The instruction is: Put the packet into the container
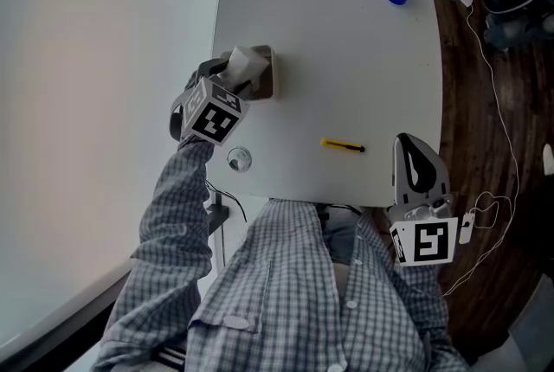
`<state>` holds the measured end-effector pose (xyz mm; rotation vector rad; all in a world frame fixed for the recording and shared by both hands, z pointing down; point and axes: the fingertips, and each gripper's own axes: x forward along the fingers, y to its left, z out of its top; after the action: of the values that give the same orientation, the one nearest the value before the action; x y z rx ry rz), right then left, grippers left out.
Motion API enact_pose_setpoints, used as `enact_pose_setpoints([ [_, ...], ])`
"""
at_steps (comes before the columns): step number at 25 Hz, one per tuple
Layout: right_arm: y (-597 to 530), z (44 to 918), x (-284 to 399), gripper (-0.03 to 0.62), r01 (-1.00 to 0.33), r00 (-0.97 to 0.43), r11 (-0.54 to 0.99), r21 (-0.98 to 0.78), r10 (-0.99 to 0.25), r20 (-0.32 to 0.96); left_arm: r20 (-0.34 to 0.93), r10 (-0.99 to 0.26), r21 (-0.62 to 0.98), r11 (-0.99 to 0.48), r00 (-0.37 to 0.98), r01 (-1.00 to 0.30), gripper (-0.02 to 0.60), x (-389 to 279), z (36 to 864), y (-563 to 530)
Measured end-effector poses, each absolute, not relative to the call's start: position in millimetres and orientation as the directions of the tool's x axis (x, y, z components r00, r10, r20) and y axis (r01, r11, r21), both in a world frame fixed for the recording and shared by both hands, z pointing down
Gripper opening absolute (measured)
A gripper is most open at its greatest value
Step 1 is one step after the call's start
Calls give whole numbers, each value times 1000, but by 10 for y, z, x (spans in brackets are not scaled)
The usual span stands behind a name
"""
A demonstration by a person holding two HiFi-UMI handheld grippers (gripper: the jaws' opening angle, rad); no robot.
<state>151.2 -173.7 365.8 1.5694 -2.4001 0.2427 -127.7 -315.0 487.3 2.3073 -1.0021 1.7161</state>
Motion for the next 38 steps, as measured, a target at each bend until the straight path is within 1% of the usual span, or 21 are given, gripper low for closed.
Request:
enact_pose_setpoints([
  [2, -1728, 3686, 1522, 15, -913, -384, 409, 12, -867, 317, 894, -428, -304, -797, 135, -521, 268, -1264, 4927, -3132],
  [7, -1787, 3622, 1499, 15, -928, -363, 370, -31, -886, 290, 915, -388, -301, -840, 113, -451, 268, -1218, 5053, -3116],
  [12, -1739, 3722, 1528, 15, -917, -376, 398, 4, -868, 326, 927, -358, -279, -860, 115, -428, 268, -1179, 5118, -3136],
  [15, -1796, 3652, 1507, 15, -929, -361, 369, -31, -883, 300, 932, -344, -274, -875, 115, -399, 268, -1126, 5137, -3142],
  [18, -1770, 3667, 1496, 15, -925, -367, 379, -20, -879, 304, 933, -338, -273, -887, 122, -372, 268, -1097, 5139, -3115],
  [25, -1746, 3696, 1507, 15, -922, -366, 387, 3, -874, 320, 923, -343, -259, -890, 176, -374, 275, -1099, 5133, -3093],
  [27, -1742, 3700, 1514, 15, -923, -362, 384, 6, -875, 322, 920, -344, -250, -885, 189, -393, 295, -1100, 5130, -3105],
  [31, -1760, 3678, 1497, 15, -930, -351, 368, -4, -884, 310, 909, -355, -237, -871, 220, -430, 354, -1092, 5107, -3151],
  [38, -1715, 3666, 1434, 15, -928, -355, 373, -2, -882, 309, 895, -374, -236, -860, 244, -452, 364, -1159, 5015, -3130],
])
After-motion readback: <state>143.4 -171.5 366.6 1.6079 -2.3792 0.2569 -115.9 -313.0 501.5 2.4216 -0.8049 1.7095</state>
